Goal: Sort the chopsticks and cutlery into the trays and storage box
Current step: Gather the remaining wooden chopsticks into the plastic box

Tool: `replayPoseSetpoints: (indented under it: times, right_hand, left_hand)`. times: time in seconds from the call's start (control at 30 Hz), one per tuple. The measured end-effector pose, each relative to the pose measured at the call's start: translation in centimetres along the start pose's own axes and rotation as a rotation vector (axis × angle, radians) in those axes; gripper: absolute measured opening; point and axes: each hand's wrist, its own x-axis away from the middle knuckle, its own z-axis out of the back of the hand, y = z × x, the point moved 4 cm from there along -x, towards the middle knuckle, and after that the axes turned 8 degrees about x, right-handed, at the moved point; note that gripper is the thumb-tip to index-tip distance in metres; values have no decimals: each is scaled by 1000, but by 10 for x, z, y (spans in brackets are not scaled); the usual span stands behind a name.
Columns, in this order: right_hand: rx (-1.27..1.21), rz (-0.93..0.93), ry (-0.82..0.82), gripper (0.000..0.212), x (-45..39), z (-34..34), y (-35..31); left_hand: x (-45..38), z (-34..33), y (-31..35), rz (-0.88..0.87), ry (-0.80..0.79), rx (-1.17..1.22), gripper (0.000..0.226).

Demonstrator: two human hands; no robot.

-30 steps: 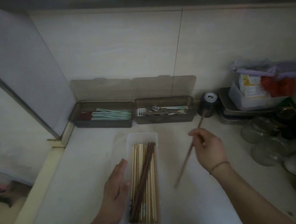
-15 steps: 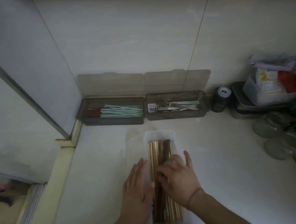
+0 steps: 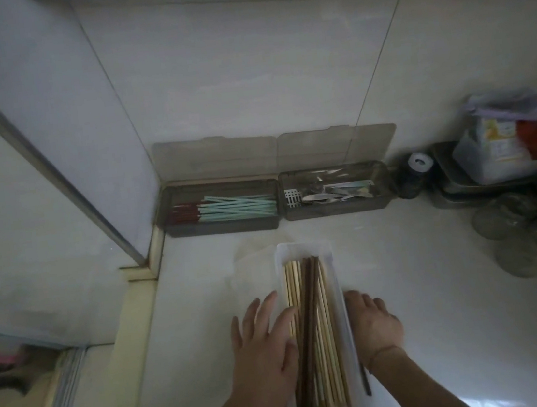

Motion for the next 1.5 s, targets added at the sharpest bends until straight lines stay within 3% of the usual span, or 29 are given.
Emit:
replayPoseSetpoints:
  times: [0.1, 0.2, 0.33, 0.4, 0.47, 0.57, 0.67, 0.73, 0.93, 1.03, 1.1, 1.17, 1.27, 1.33, 1.5]
  right_hand:
    - [36, 14, -2, 41, 2, 2, 1]
    - [150, 34, 73, 32, -3, 14, 12]
    - [-119, -81, 541, 14, 4, 73, 37]
    - [-370, -35, 630, 18, 12, 101, 19]
    - [-468, 82, 581, 20, 18, 104, -16]
    - [-151, 312, 469, 20, 27, 68, -59]
    - [91, 356, 369, 25, 26, 34, -64]
    - [101, 384, 350, 23, 26, 25, -60]
    - [-630, 322, 516, 21, 28, 36, -23]
    - [-879, 187, 417, 29, 26, 37, -11]
    - [-1127, 55, 290, 42, 16, 39, -2]
    - [-1288, -43, 202, 51, 1, 42, 10]
    - [-1280, -56, 107, 46, -25, 51, 23]
    - [-1139, 30, 97, 36, -43, 55, 27]
    - [-723, 476, 45, 32, -87, 54, 9]
  left_hand:
    - [0, 5, 9, -30, -13, 29, 48]
    - [4, 13, -2, -59, 6, 76, 49]
    - [2, 33, -36, 119, 168, 155, 60]
    - [-1, 37, -52, 337, 183, 347, 59]
    - [-2, 35, -59, 475, 138, 554, 55]
    - [-6, 37, -56, 591, 121, 732, 41]
    - [-10, 45, -55, 686, 145, 913, 28]
    - [-10, 56, -57, 694, 192, 962, 26]
    - [-7, 106, -27, 534, 253, 993, 22]
    - [-4, 110, 18, 367, 171, 1030, 44]
    - [-3, 94, 47, 248, 77, 961, 56]
    - [-1, 68, 70, 71, 42, 791, 53]
    - [4, 15, 85, -255, 49, 230, 49]
    - [7, -11, 88, -249, -20, -2, 60]
    - [8, -34, 92, -237, -33, -174, 88]
